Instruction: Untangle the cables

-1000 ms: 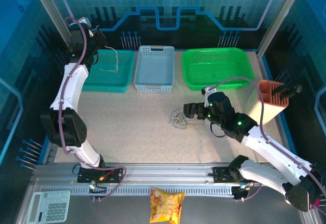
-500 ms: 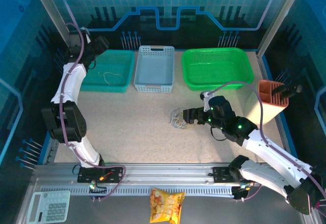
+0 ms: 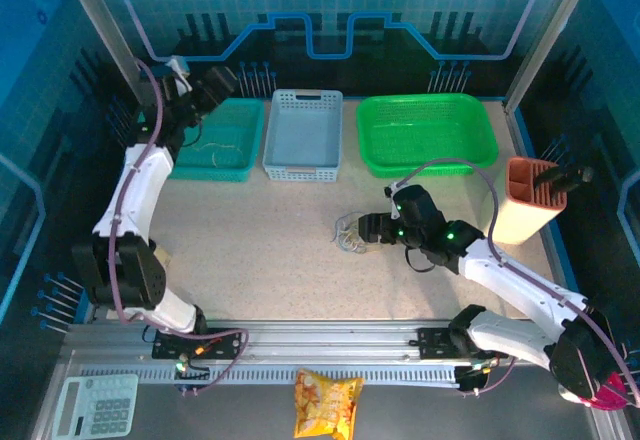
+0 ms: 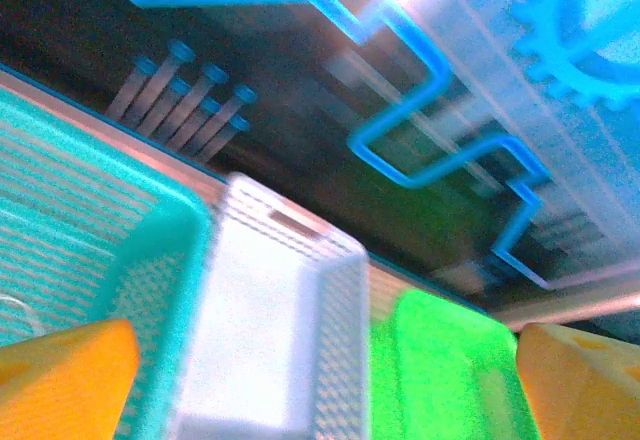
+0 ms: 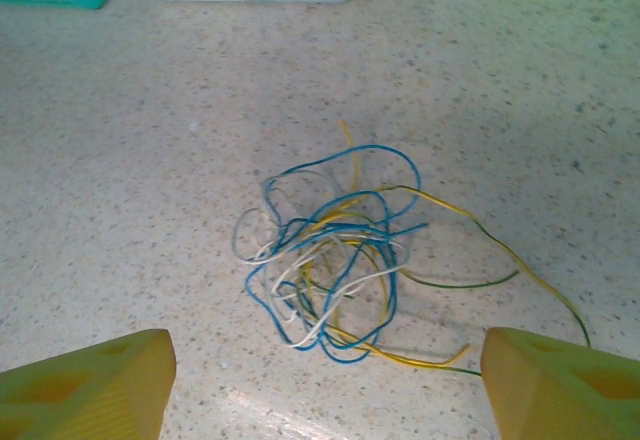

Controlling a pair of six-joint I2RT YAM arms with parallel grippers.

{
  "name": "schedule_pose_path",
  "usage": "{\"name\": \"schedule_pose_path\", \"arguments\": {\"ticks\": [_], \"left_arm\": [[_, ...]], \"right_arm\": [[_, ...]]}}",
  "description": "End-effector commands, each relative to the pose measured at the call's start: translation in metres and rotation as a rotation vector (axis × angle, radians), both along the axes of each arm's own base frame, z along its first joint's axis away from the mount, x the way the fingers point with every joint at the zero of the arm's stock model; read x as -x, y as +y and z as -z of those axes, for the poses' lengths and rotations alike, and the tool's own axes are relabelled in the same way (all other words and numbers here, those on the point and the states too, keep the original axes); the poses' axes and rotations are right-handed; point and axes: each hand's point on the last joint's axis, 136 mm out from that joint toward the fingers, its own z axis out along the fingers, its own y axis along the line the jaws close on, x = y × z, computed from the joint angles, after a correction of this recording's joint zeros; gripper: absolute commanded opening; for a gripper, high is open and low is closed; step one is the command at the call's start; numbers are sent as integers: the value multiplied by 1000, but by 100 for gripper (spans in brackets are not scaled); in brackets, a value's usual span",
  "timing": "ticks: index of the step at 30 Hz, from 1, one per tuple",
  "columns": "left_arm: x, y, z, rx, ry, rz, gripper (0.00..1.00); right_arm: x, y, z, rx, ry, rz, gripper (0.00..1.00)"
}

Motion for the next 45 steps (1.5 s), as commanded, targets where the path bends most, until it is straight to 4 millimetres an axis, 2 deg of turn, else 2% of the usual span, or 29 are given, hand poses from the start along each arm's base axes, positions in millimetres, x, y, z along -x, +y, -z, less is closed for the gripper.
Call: {"name": "schedule_pose_path", "arguments": {"ticks": [1, 6, 8, 11, 14, 17, 25, 32, 45], "left_arm": [[33, -51, -16, 40, -45, 138, 99], [89, -105, 5, 48, -13, 242, 99], [112, -118, 20, 47, 1, 253, 99], [138, -133, 42, 49, 16, 268, 99], [152, -140, 64, 34, 47, 276, 99], [158, -147, 77, 30, 77, 295, 99], [160, -167, 88, -2, 108, 342, 99], [162, -180, 88, -15, 106, 368, 99], [163, -191, 84, -17, 98, 390, 99]], "right_arm": [[-8, -20, 6, 7, 41, 100, 75], [-4, -49, 30, -12, 142, 212, 64], [2, -60, 42, -23, 189, 259, 56], [11, -68, 59, -74, 251, 309, 52], [16, -71, 72, -138, 288, 352, 51], [16, -69, 78, -202, 306, 371, 50], [4, -53, 78, -314, 335, 361, 50], [-4, -44, 79, -345, 349, 345, 49], [-4, -42, 92, -366, 384, 367, 46]]}}
